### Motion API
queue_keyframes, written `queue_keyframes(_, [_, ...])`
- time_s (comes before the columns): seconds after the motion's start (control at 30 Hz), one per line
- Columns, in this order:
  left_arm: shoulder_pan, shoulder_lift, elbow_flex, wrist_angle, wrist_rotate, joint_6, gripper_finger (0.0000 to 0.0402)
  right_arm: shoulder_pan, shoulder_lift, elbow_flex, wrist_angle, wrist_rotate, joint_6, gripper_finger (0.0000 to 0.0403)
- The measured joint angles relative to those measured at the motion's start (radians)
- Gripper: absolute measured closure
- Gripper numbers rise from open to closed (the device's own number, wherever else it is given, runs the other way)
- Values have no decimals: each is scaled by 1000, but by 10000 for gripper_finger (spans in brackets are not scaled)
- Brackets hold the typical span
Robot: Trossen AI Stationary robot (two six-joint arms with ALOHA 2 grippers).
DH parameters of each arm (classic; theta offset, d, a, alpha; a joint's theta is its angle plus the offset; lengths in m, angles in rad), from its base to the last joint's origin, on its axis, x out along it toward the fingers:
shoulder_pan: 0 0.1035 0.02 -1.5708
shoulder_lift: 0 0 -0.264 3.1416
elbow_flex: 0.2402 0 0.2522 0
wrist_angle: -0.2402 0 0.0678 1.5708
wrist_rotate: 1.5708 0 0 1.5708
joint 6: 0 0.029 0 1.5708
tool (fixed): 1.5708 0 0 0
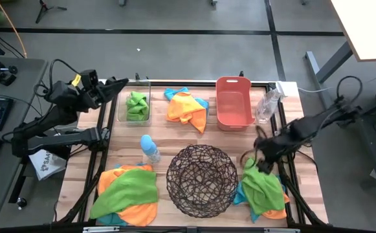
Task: Sort microfiber towel by color & place in baskets
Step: Put the right green microfiber cloth into the transparent bin
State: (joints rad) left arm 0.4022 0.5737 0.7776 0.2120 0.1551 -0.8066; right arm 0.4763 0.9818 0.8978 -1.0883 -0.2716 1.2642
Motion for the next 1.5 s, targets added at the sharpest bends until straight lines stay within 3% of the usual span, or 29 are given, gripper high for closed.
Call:
queue_keyframes(0.13, [0,-18,0,-33,22,31,225,33,107,-35,2,-76,38,170])
queue_keyframes(0.63, [0,-37,0,-81,102,95,225,81,351,-35,92,-157,72,174])
queue_keyframes(0.73, [0,-36,0,-107,104,119,225,81,362,-35,111,-179,66,223])
queue_keyframes(0.87, [7,-37,0,-108,103,145,225,81,344,-23,113,-191,63,369])
queue_keyframes(1.0, [25,-40,3,-100,100,149,225,81,296,71,4,-198,40,391])
queue_keyframes(1.13, [52,-41,32,-93,94,202,225,71,244,279,-226,-175,-30,396])
queue_keyframes(1.23, [67,-41,47,-93,59,238,225,48,226,486,-378,-38,-45,400])
queue_keyframes(1.3, [73,-41,50,-93,33,245,225,29,223,625,-438,133,-45,400])
queue_keyframes(1.43, [82,-41,50,-94,47,238,225,-17,233,824,-372,552,-120,401])
queue_keyframes(1.5, [82,-40,50,-94,50,236,225,-56,247,874,-276,682,-237,402])
